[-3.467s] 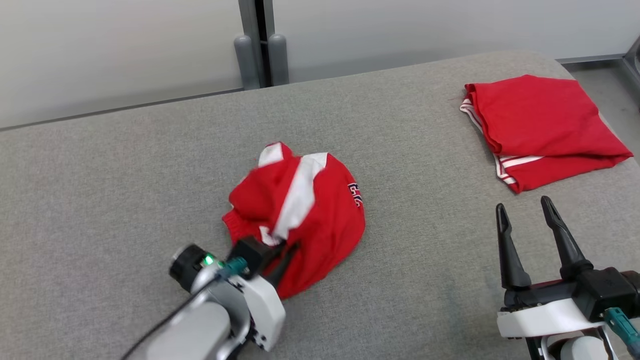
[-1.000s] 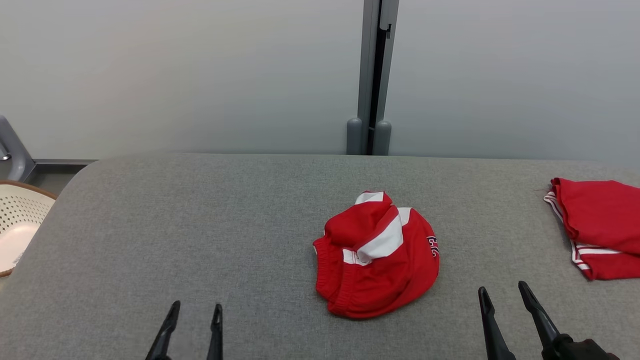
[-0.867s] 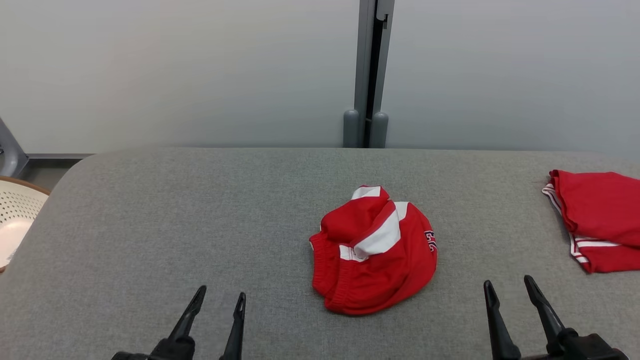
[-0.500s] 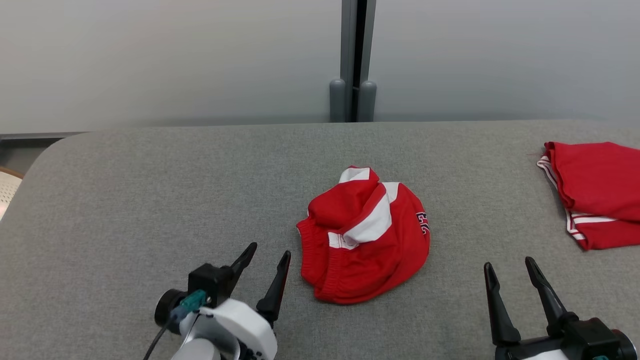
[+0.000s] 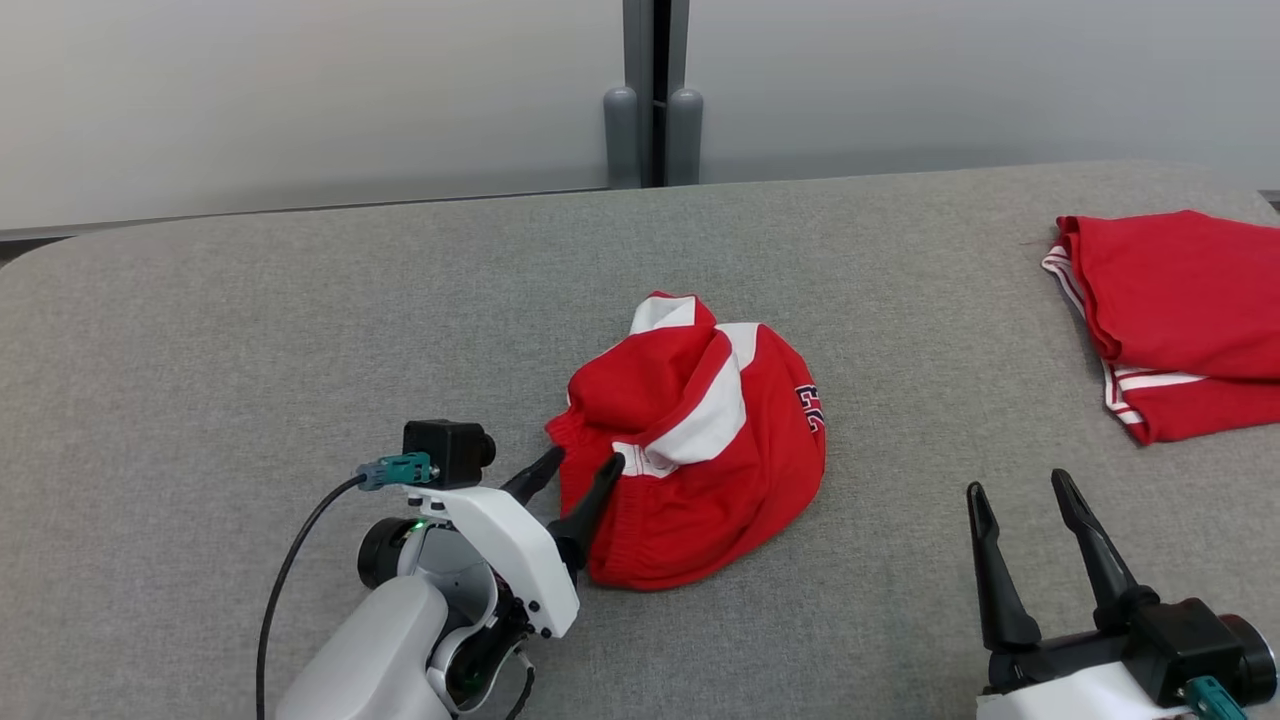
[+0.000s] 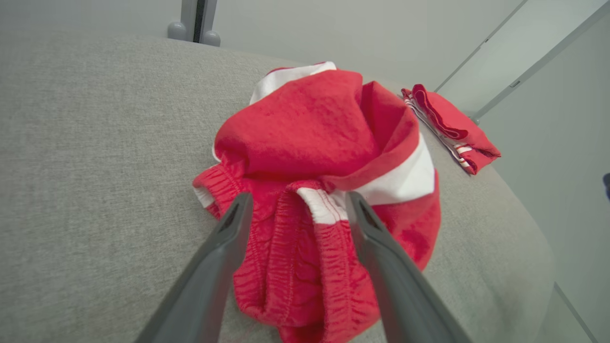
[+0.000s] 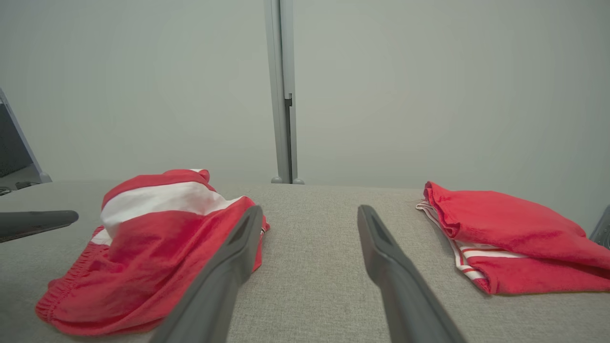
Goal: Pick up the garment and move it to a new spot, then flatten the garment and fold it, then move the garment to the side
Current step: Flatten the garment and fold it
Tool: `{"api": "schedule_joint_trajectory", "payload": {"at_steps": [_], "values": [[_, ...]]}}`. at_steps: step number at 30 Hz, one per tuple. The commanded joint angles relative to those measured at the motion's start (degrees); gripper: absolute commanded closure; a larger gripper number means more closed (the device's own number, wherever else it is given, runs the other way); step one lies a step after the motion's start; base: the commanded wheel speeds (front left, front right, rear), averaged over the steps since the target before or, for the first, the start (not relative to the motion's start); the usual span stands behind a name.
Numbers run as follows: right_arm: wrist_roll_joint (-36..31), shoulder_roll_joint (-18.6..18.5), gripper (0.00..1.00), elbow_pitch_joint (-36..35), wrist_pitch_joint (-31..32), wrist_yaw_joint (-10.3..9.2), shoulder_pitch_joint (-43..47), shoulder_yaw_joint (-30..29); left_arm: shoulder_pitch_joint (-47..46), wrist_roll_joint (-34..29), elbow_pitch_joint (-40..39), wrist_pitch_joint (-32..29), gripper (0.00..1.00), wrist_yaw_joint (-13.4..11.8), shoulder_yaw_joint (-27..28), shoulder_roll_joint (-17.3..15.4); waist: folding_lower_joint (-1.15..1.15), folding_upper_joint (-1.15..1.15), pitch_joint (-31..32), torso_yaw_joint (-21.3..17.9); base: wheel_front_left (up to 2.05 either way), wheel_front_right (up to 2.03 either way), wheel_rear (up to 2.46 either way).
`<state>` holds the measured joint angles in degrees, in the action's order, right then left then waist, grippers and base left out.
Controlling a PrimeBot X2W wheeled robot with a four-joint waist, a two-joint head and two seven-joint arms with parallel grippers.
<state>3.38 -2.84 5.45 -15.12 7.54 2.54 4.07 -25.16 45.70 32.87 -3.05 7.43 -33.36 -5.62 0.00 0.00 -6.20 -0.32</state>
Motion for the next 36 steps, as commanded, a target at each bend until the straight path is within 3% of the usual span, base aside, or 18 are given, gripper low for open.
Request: {"api": "schedule_joint_trajectory", "payload": {"at_steps": [1,19,27,29,32,33,34,35,36], "values": [[-0.32,-0.11,0.0,-0.03,-0.02,-0.11,-0.5,-0.04,-1.05,0.66,0.58,-0.34,0.0,0.08,-0.38,0.1,0.0,0.0,-0.19,-0.39,0.0,0.0,0.0],[-1.75,-0.1,0.0,-0.38,-0.02,-0.11,-1.45,0.44,-5.41,9.26,5.98,0.23,0.0,0.08,-6.83,-0.96,0.0,0.0,-1.83,-1.96,0.0,0.0,0.0],[-2.17,-0.1,0.0,-0.73,-0.02,-0.11,-2.04,0.4,-7.3,12.3,6.89,0.89,0.14,0.08,-10.04,-1.83,0.0,0.0,-2.89,-2.41,0.0,0.0,0.0],[-2.15,-0.11,0.0,-0.77,-0.02,-0.11,-2.26,0.38,-7.61,13.25,6.83,0.93,0.29,0.08,-10.7,-1.98,0.0,0.0,-3.14,-2.51,0.0,0.0,0.0],[-2.04,-0.11,0.0,-0.8,-0.02,-0.11,-2.32,0.36,-7.71,14.84,6.2,1.1,0.64,0.08,-11.58,-2.25,0.0,0.0,-3.45,-2.64,0.0,0.0,0.0],[-2.04,-0.11,0.0,-0.8,-0.02,-0.11,-2.32,0.36,-7.71,14.84,6.2,1.1,0.64,0.08,-11.58,-2.25,0.0,0.0,-3.45,-2.64,0.0,0.0,0.0],[-2.02,-0.11,0.0,-0.84,-0.02,-0.11,-2.36,0.37,-7.87,15.29,5.94,1.36,0.77,0.08,-11.78,-2.45,0.0,0.0,-3.53,-2.67,0.0,0.0,0.0],[-2.0,-0.1,0.0,-0.88,-0.02,-0.11,-2.42,0.36,-8.15,15.62,5.69,1.76,0.98,0.09,-12.08,-2.71,0.0,0.0,-3.62,-2.68,0.0,0.0,0.0],[-2.0,-0.1,0.0,-0.92,-0.02,-0.11,-2.46,0.34,-8.36,16.02,5.48,2.12,1.0,0.09,-12.38,-2.9,0.0,0.0,-3.67,-2.66,0.0,0.0,0.0]]}}
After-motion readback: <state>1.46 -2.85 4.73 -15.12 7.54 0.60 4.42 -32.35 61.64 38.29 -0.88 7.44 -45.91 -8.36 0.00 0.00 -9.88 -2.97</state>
